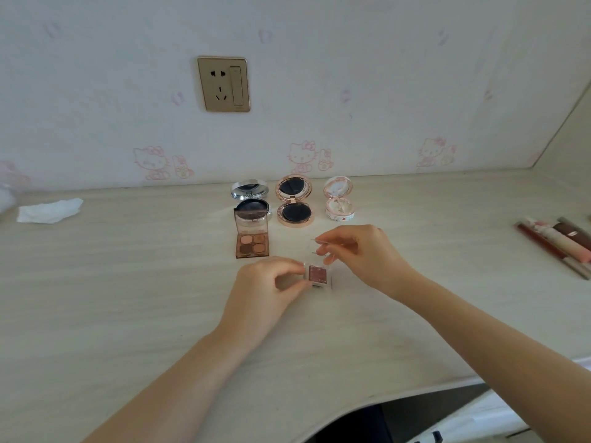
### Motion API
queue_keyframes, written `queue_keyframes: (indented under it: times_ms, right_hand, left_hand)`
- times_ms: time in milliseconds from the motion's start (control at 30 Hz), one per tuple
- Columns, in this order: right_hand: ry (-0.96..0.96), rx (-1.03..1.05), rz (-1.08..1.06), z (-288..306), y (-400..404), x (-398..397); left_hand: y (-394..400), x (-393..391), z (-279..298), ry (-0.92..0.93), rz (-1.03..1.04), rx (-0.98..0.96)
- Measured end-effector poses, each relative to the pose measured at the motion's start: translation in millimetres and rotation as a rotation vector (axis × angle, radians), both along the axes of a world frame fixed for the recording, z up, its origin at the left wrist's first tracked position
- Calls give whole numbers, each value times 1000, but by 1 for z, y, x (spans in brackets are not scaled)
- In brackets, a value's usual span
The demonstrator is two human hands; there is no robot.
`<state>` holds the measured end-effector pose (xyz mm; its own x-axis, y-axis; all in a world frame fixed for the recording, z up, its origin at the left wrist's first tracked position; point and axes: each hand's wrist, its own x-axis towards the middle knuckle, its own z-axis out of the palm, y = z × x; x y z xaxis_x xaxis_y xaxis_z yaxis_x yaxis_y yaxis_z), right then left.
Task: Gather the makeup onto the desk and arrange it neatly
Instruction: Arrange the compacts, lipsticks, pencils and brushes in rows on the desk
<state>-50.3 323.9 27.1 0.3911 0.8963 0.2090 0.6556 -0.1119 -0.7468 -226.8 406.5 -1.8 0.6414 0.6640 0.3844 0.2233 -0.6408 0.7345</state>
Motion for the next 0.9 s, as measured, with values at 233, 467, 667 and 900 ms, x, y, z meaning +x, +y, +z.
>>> queue_keyframes:
  times_ms: [233,467,667,900]
  right_hand:
    - [-77,-24,46,-4,0,-4]
    - [40,-52,38,-4,9,0]
    - [120,-34,18,-6,9,0]
    - [68,-13,14,-6,4,-5]
  left_hand:
    - [-1,1,-3,103,-58,337]
    - [-2,1,-2,137,-64,331]
    - [-4,2,-1,149,-50,310]
    - [-4,2,-2,150,-37,278]
